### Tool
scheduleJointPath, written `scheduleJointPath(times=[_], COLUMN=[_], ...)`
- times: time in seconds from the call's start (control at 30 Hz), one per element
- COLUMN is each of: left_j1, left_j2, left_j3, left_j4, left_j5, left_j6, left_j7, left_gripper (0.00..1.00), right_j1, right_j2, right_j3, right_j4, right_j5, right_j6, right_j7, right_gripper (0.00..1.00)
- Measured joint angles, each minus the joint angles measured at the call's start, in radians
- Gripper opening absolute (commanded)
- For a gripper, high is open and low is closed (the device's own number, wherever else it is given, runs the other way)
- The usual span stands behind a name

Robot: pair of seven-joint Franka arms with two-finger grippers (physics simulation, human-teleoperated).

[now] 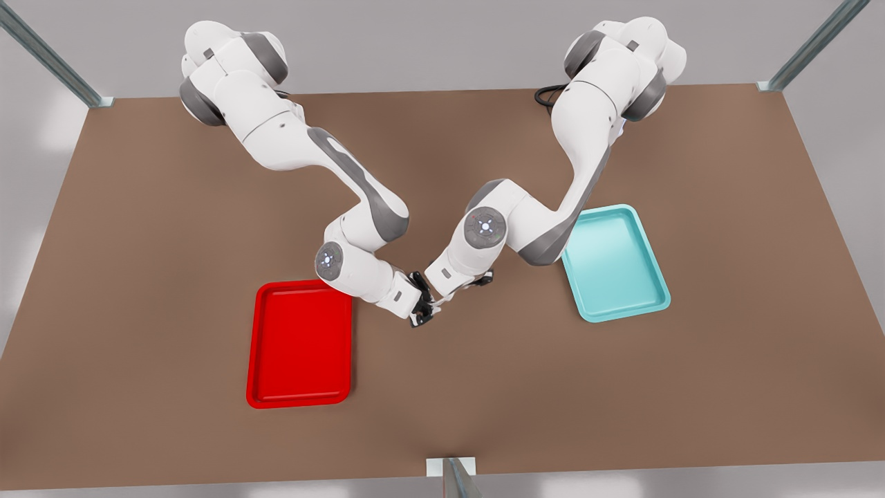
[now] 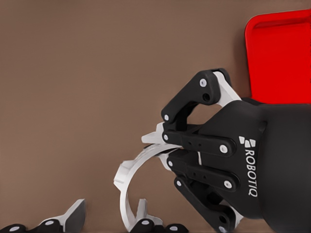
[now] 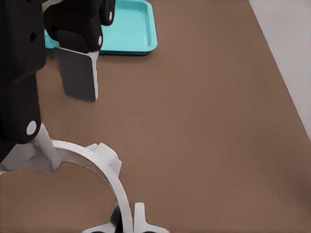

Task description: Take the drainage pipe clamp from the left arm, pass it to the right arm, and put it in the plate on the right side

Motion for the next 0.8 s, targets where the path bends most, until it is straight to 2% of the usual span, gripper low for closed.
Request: scheduleJointPath(times=[0.13,0.2,0.27,0.4,0.47,0.57,0.63,0.67,0.7,0.8], left_j1=[0.041,0.182,0.362,0.673,0.673,0.656,0.652,0.642,0.641,0.661], left_j2=[-0.044,-0.113,-0.167,-0.226,-0.422,-0.484,-0.490,-0.491,-0.492,-0.492], left_j3=[0.006,0.009,0.010,-0.016,0.020,0.032,-0.011,-0.034,-0.045,-0.053], left_j4=[0.008,0.013,0.013,0.000,-0.284,-0.376,-0.388,-0.389,-0.390,-0.390], left_j5=[0.013,0.041,0.077,0.109,0.096,0.048,0.032,0.030,0.027,0.023], left_j6=[-0.042,-0.117,-0.207,-0.358,-0.349,-0.358,-0.363,-0.364,-0.365,-0.368], left_j7=[0.000,0.008,0.041,0.129,0.169,0.221,0.248,0.256,0.263,0.284], left_gripper=[1.00,1.00,1.00,1.00,1.00,1.00,1.00,1.00,1.00,1.00], right_j1=[-0.011,-0.063,-0.101,-0.168,-0.219,-0.298,-0.319,-0.320,-0.319,-0.318], right_j2=[0.011,0.007,-0.006,-0.007,-0.007,0.013,0.027,0.029,0.029,0.029], right_j3=[-0.012,-0.037,-0.097,-0.189,-0.210,-0.215,-0.216,-0.214,-0.211,-0.207], right_j4=[0.000,-0.026,-0.047,-0.060,-0.072,-0.089,-0.100,-0.107,-0.117,-0.132], right_j5=[0.018,0.018,0.004,-0.062,-0.082,-0.096,-0.096,-0.096,-0.092,-0.085], right_j6=[0.001,-0.007,-0.024,-0.048,-0.055,-0.058,-0.057,-0.056,-0.054,-0.045], right_j7=[-0.017,-0.020,-0.019,-0.011,-0.010,-0.024,-0.036,-0.041,-0.045,-0.055], right_gripper=[0.21,0.21,0.21,0.21,0.21,0.21,0.21,0.91,1.00,1.00])
